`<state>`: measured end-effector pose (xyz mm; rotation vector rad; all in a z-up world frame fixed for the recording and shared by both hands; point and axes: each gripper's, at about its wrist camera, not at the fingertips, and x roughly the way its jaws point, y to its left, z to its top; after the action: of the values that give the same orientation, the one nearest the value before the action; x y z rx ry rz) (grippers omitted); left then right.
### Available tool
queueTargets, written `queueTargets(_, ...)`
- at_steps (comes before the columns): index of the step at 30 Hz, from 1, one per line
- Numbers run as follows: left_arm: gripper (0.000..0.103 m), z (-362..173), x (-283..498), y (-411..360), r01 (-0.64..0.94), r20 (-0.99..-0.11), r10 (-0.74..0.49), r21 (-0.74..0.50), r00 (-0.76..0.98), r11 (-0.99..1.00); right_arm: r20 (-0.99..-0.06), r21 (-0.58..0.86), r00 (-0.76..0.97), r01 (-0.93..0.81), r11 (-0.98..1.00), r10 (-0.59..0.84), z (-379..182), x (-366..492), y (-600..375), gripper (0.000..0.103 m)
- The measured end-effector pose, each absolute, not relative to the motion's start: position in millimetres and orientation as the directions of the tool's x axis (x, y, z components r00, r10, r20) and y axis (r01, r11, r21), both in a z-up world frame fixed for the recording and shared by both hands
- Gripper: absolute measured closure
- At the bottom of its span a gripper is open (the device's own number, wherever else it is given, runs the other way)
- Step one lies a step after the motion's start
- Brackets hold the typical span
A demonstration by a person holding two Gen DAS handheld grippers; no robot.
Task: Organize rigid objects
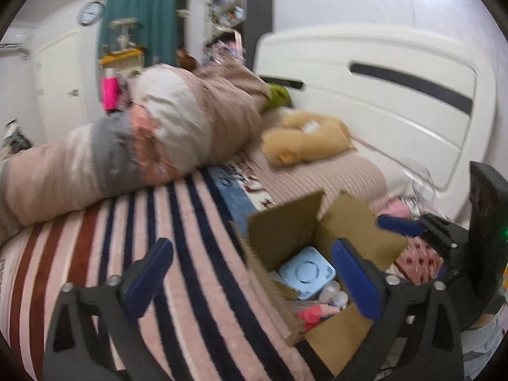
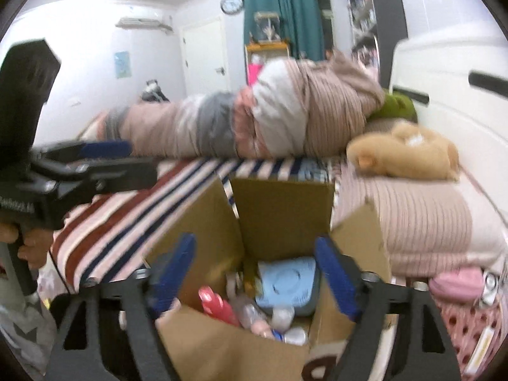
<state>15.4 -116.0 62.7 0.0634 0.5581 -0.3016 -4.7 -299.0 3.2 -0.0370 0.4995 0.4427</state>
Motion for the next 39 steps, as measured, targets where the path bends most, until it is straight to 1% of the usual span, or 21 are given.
queueTargets(1,0.001,65,11,-111,0.281,-0.517,-0.255,-0.03,0.817,0.959,-0.449,0.069,0.794,-0.426,0.902,0.409,9,-7,-298,0.01)
queueTargets(3,0.001,67,2,-99,0.239,-0.494,-0.237,-0.059,0.837,0.969,-0.402,0.06,0.812,-0.438,0.897,0.424,20,-12,-297,0.006)
queueTargets(5,0.001,66,-4,-88,0.201,-0.479,-0.216,-0.083,0.851,0.976,-0.36,0.046,0.825,-0.45,0.892,0.435,29,-17,-295,0.0)
queueTargets(8,0.001,62,-11,-75,0.153,-0.468,-0.185,-0.106,0.864,0.983,-0.314,0.02,0.84,-0.46,0.888,0.443,33,-24,-291,0.0)
queueTargets(14,0.001,55,-15,-65,0.102,-0.476,-0.136,-0.097,0.869,0.99,-0.33,-0.013,0.829,-0.483,0.875,0.452,31,-28,-282,0.0)
queueTargets(26,0.001,57,-22,-60,0.065,-0.465,-0.094,-0.078,0.88,0.995,-0.323,-0.002,0.828,-0.486,0.874,0.459,33,-29,-284,0.0)
queueTargets(34,0.001,56,-23,-59,0.055,-0.468,-0.08,-0.067,0.88,0.996,-0.341,0.007,0.82,-0.486,0.874,0.459,29,-28,-282,0.0)
queueTargets(39,0.001,56,-24,-61,0.046,-0.466,-0.067,-0.056,0.882,0.997,-0.347,0.052,0.811,-0.484,0.873,0.471,28,-27,-285,0.0)
